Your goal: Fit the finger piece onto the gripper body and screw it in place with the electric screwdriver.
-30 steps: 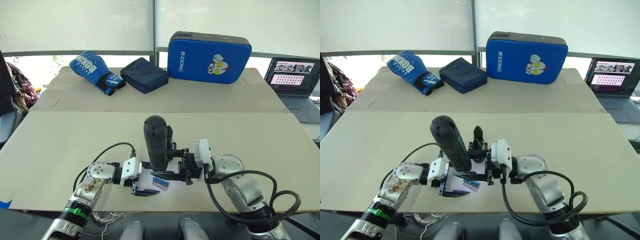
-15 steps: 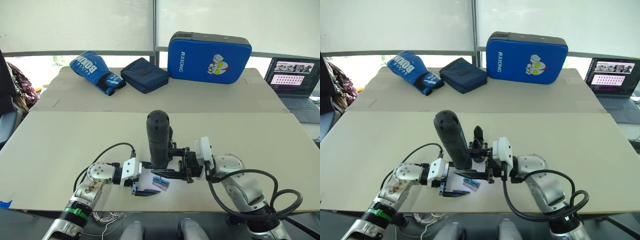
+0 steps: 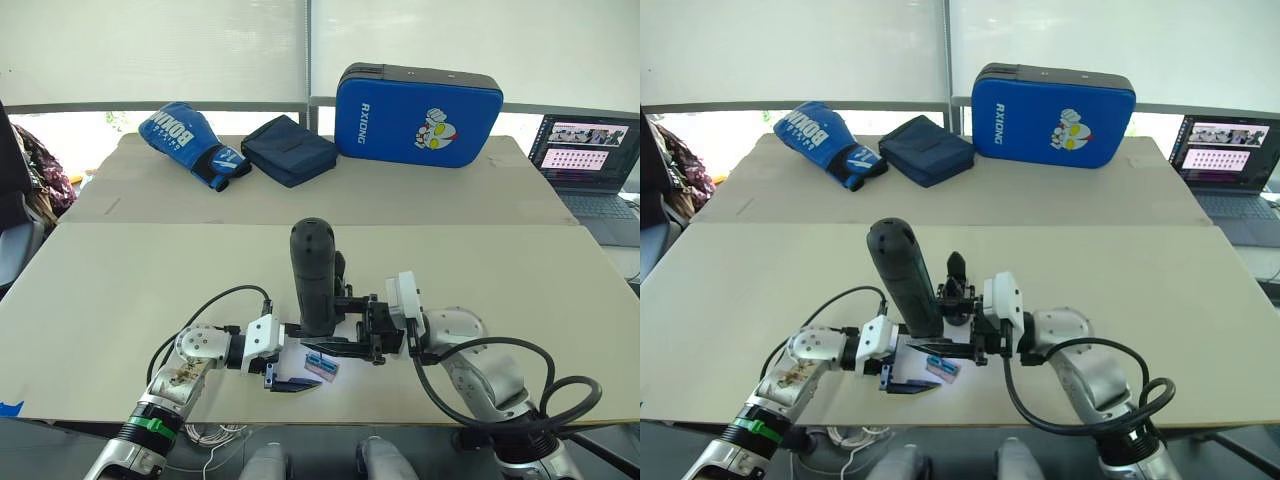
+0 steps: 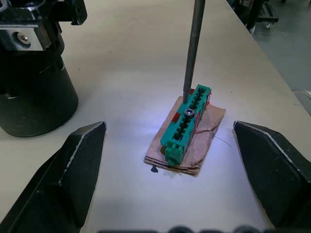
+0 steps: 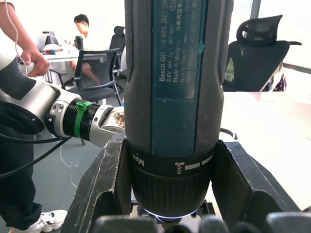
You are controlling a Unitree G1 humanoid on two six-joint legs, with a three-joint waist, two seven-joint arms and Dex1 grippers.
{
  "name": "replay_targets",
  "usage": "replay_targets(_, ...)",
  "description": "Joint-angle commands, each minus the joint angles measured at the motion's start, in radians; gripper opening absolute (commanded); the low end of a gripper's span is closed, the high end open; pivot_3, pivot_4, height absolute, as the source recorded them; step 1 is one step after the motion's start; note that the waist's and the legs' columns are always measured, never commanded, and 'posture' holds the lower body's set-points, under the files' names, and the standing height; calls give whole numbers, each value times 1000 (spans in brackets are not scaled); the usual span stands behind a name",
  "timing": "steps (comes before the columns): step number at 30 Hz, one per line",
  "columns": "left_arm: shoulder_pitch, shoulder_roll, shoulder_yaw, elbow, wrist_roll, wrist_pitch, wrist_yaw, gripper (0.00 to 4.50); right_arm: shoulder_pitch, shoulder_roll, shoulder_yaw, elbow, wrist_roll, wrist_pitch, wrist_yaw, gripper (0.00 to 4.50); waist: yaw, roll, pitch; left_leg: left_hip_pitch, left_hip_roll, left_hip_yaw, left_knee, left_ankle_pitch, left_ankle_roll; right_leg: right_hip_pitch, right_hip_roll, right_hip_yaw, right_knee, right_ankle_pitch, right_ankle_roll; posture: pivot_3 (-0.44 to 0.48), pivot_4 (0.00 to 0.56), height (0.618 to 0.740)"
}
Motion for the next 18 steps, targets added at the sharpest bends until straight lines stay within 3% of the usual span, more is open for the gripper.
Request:
replay_targets(1,19,-5,-37,-13,19,24,6,4431,-31,10,-24,-65,42,4,-10,1889,0,0,0,0,0,0,0,0,0,0,0,0,0,0,0,0,150,740)
replay_targets(18,24,-8,-36,5,23,6,10,4431,-22,12,-16,-66,36,12,-11,1889,0,0,0,0,0,0,0,0,0,0,0,0,0,0,0,0,150,740)
